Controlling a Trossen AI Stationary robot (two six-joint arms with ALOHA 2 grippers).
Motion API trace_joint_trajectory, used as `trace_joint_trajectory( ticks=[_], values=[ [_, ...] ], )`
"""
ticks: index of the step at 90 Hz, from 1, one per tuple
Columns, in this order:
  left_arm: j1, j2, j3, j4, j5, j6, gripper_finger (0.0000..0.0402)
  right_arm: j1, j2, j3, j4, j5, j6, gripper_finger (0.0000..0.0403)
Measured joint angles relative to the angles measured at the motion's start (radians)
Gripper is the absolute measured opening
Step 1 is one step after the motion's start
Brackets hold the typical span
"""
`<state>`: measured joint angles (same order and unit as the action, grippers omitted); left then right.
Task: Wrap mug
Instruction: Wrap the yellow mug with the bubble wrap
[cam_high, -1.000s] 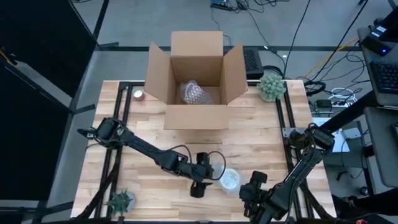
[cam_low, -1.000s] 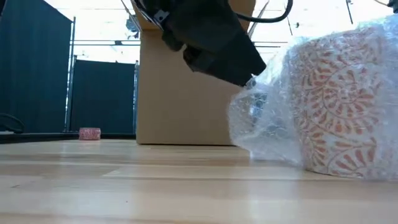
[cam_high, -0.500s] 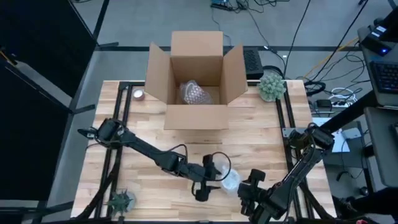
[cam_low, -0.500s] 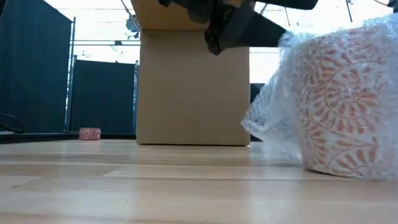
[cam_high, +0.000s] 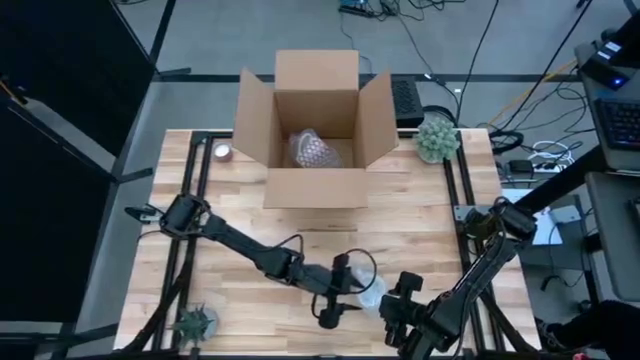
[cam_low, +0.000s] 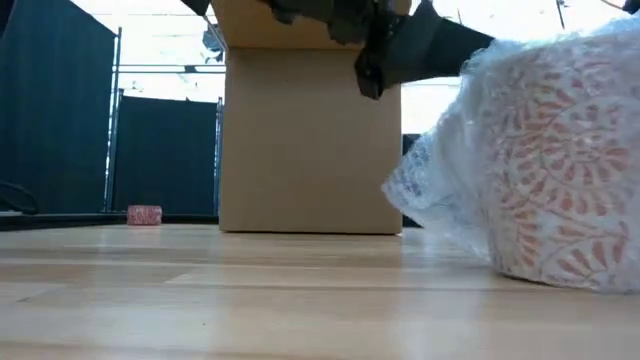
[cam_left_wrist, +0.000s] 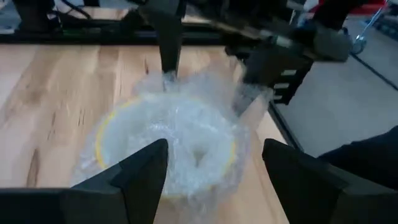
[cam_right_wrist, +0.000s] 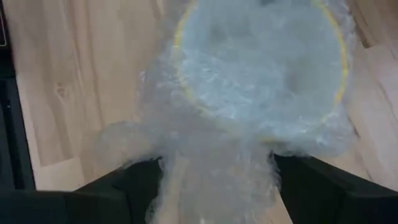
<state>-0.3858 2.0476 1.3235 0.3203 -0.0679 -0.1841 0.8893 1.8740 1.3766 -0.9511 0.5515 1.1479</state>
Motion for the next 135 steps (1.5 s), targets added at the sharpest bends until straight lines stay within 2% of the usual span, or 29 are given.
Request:
trace_joint_trajectory(
  ticks=[29, 51, 62, 69, 80, 84, 98, 113, 135],
  values=[
    [0.000, 0.025, 0.001, 0.019, 0.007, -0.011, 0.0253, -0.005, 0.000, 0.000, 0.002, -0.013, -0.008, 0.0254],
    [0.000, 0.025, 0.001, 0.025, 0.006, -0.009, 0.0253, 0.001, -0.060, 0.000, -0.012, -0.156, 0.001, 0.0254],
    [0.000, 0.025, 0.001, 0.026, 0.006, -0.010, 0.0253, 0.014, -0.130, 0.000, -0.012, -0.174, 0.015, 0.0254],
    [0.000, 0.025, 0.001, 0.031, 0.006, -0.015, 0.0253, 0.018, -0.180, 0.000, -0.015, -0.128, 0.035, 0.0254],
    [0.000, 0.026, 0.001, 0.033, 0.006, -0.017, 0.0253, -0.001, -0.218, 0.001, -0.017, 0.063, 0.036, 0.0254],
    [0.000, 0.026, 0.000, 0.034, 0.006, -0.017, 0.0253, -0.025, -0.218, 0.001, -0.019, 0.097, 0.019, 0.0254],
    [0.000, 0.026, 0.000, 0.036, 0.005, -0.018, 0.0253, -0.124, -0.187, 0.001, -0.031, 0.102, -0.013, 0.0254],
    [0.000, 0.026, 0.000, 0.037, 0.005, -0.018, 0.0253, -0.194, -0.113, 0.001, -0.029, -0.017, -0.094, 0.0254],
    [0.000, 0.027, 0.000, 0.039, 0.004, -0.018, 0.0253, -0.204, -0.028, 0.001, -0.037, -0.057, -0.071, 0.0254]
  ],
)
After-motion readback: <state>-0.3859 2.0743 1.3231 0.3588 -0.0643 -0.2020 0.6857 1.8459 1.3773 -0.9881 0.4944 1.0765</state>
